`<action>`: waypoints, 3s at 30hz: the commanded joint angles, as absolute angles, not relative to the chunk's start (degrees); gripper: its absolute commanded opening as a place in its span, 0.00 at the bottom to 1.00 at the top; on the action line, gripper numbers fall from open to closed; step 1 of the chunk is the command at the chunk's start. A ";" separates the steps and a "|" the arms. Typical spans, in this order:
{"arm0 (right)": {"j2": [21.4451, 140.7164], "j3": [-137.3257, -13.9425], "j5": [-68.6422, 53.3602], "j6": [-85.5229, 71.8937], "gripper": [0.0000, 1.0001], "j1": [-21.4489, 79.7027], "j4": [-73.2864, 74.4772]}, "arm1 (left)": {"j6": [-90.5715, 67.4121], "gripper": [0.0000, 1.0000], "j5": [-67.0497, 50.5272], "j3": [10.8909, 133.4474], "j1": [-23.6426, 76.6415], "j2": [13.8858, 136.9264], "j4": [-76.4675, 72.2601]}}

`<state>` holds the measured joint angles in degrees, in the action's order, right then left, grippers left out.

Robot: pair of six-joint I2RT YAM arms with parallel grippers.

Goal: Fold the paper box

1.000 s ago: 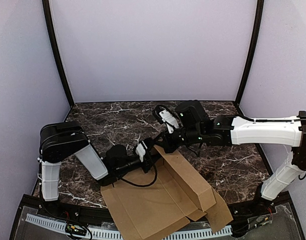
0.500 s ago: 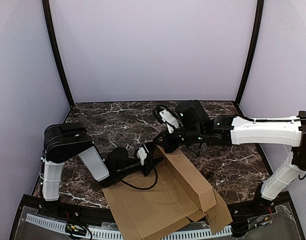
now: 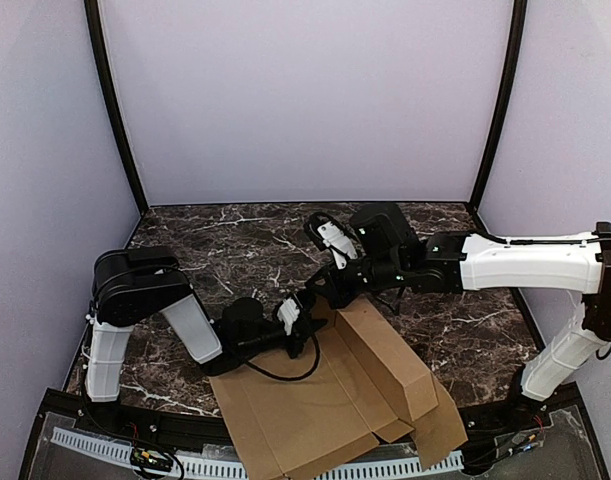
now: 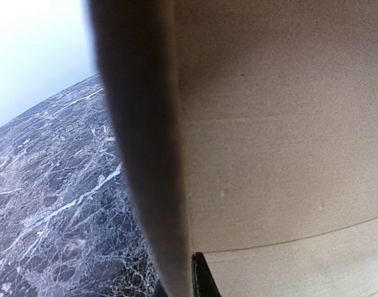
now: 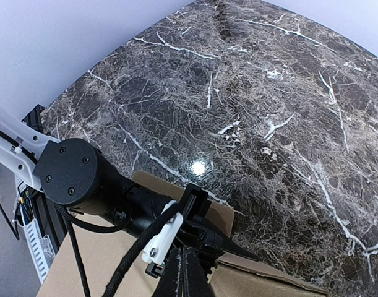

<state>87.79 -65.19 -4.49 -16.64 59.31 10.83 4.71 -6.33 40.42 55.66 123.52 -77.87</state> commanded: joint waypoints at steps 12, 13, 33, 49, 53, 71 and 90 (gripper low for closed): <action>81.76 -65.72 -0.82 -17.41 0.00 59.60 15.82 | 6.25 0.01 -3.65 40.08 55.69 122.61 -76.82; 81.13 -65.88 -0.45 -17.42 0.00 59.62 16.04 | 6.20 0.01 -3.59 39.90 55.65 122.61 -76.91; 84.56 -60.46 0.44 -18.83 0.00 59.58 15.91 | 5.92 0.01 -3.28 39.02 55.67 121.48 -77.85; 76.16 -67.25 10.56 -13.50 0.46 58.60 23.65 | 6.42 0.01 15.68 34.58 55.64 117.99 -80.39; 72.15 -66.36 14.51 -12.99 0.58 57.52 26.54 | 6.15 0.01 23.34 32.87 55.65 116.37 -80.82; 69.68 -64.34 15.92 -12.95 0.72 54.67 30.92 | -3.57 0.10 37.71 29.03 55.64 114.01 -79.95; 68.42 -64.25 14.68 -14.12 0.73 54.58 31.16 | 7.85 0.57 33.52 26.87 54.41 114.14 -91.54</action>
